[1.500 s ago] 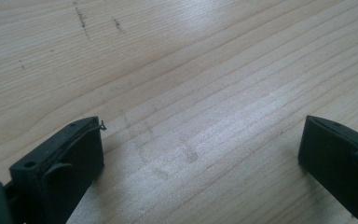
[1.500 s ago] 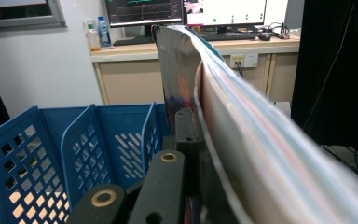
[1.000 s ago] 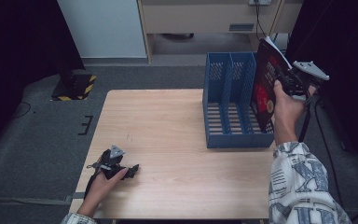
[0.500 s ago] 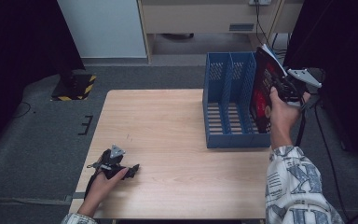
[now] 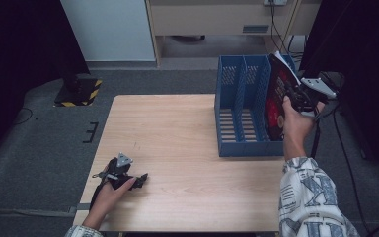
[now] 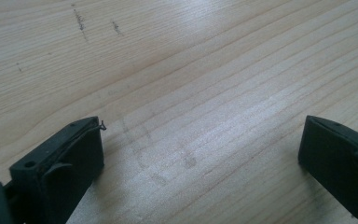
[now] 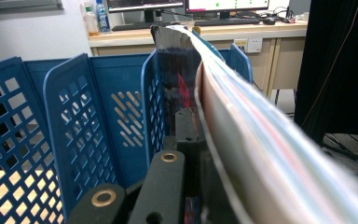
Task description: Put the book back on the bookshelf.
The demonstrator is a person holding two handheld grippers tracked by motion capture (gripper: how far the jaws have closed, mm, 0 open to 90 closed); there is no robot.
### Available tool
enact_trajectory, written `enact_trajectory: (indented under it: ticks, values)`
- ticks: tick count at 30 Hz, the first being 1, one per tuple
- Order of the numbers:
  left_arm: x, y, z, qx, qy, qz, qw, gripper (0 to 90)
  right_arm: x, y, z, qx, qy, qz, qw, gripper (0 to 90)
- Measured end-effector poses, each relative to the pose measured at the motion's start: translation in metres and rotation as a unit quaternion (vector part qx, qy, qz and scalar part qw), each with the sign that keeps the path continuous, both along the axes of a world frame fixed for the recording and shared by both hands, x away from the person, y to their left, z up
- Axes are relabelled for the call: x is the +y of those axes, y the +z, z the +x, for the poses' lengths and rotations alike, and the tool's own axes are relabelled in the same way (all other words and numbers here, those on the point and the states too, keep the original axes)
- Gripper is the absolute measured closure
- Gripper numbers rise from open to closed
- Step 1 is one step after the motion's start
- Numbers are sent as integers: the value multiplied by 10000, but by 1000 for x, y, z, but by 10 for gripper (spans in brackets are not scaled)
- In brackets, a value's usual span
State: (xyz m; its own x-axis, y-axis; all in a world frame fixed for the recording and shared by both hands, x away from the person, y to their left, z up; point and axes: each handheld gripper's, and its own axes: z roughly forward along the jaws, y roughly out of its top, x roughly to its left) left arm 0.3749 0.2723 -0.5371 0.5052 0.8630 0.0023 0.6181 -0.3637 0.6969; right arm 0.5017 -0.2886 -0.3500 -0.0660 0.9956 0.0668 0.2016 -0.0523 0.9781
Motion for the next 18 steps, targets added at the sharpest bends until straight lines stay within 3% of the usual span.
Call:
enact_trajectory:
  ticks: [18]
  values:
    - [0,0,0,1,4,-1,10000,0,-5,-13,3,-2,-87,-145,9999,871]
